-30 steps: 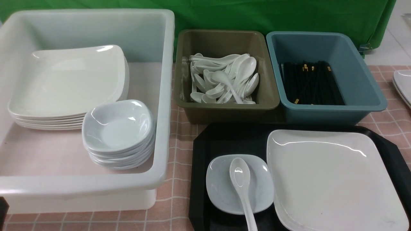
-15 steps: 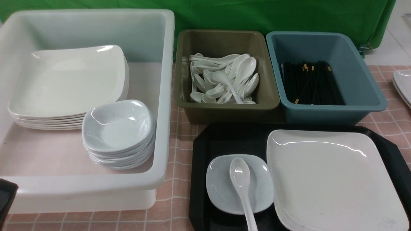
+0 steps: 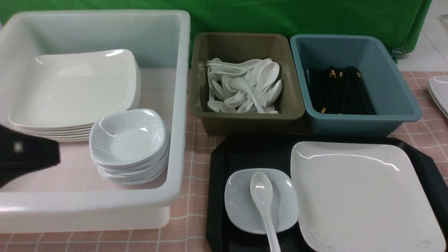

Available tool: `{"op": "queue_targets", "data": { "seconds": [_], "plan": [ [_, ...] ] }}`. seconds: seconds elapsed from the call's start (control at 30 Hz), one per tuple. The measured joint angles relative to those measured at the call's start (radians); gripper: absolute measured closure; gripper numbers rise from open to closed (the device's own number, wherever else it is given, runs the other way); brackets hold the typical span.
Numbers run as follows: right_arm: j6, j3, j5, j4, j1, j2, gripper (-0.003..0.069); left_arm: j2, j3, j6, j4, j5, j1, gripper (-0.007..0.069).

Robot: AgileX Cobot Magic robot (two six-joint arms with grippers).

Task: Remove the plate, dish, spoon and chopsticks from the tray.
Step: Use the left arm to grab a soup spoon from the plate

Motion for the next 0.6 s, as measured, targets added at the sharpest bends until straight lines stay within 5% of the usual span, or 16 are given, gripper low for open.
{"op": "queue_targets", "data": {
  "seconds": [0.23, 0.27, 0.43, 0.6],
  "plan": [
    [-0.007, 0.000, 0.018, -0.002, 0.000, 0.000, 0.0561, 0.300, -0.047, 0.121, -0.254, 0.025, -0.194, 0.0620],
    [-0.011, 0.000, 0.023, -0.002, 0.000, 0.000, 0.0559, 0.353, -0.048, 0.102, -0.253, -0.002, -0.315, 0.0616],
    [-0.015, 0.000, 0.023, -0.003, 0.000, 0.000, 0.0549, 0.537, -0.101, -0.079, -0.078, -0.077, -0.630, 0.0606],
    [-0.014, 0.000, 0.023, -0.003, 0.000, 0.000, 0.0544, 0.704, -0.232, -0.228, 0.063, -0.084, -0.779, 0.0595]
  ]
}}
